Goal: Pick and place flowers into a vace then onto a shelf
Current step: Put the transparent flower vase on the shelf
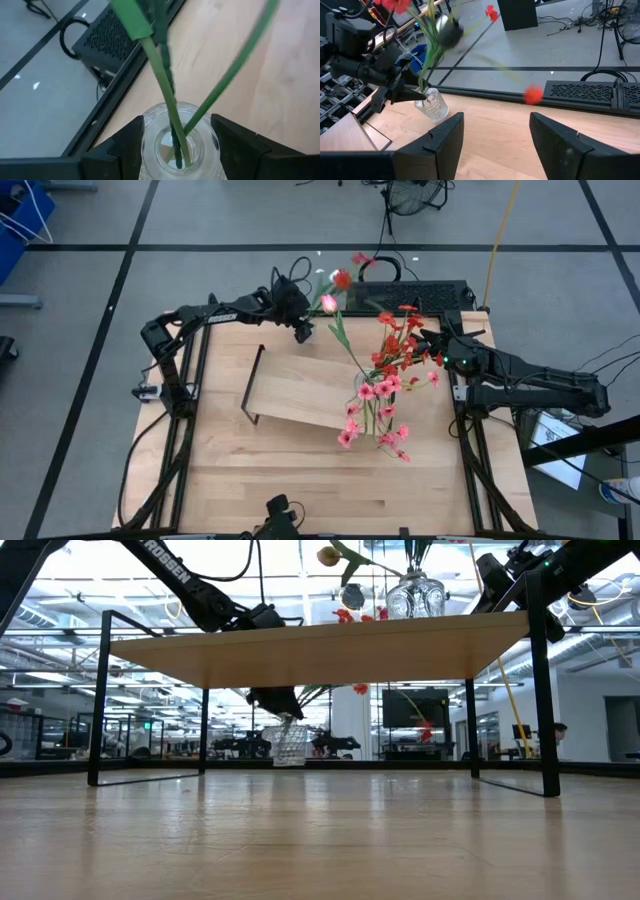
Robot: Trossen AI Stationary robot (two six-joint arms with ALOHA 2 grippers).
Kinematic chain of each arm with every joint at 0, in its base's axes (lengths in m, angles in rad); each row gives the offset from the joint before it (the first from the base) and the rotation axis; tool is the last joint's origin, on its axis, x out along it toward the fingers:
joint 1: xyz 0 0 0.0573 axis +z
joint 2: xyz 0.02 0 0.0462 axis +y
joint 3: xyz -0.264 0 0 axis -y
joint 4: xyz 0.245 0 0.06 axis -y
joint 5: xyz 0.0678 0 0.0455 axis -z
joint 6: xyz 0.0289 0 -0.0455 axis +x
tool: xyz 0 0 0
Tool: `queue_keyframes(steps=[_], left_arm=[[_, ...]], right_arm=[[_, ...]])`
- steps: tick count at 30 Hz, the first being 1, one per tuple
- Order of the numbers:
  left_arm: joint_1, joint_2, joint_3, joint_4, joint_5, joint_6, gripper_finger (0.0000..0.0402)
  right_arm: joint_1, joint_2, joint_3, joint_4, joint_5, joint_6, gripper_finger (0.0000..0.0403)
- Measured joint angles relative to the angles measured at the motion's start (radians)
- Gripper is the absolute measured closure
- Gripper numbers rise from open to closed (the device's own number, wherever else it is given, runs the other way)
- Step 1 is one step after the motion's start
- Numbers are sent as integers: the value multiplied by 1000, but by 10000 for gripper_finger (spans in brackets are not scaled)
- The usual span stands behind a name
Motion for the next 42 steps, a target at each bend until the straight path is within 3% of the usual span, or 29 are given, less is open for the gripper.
queue_keyframes(steps=[9,12,29,38,42], left_arm=[[12,-32,6,41,8,-91,189],[32,-45,44,-16,12,-126,189],[80,-48,462,-371,53,-157,189],[21,-48,607,-567,50,-196,189],[-36,-48,662,-631,-17,-175,189]], right_arm=[[0,0,0,0,0,-26,184],[0,0,0,0,0,-37,184],[0,0,0,-11,2,-127,184],[0,0,0,-45,1,-136,184],[0,0,-1,-80,1,-137,184]])
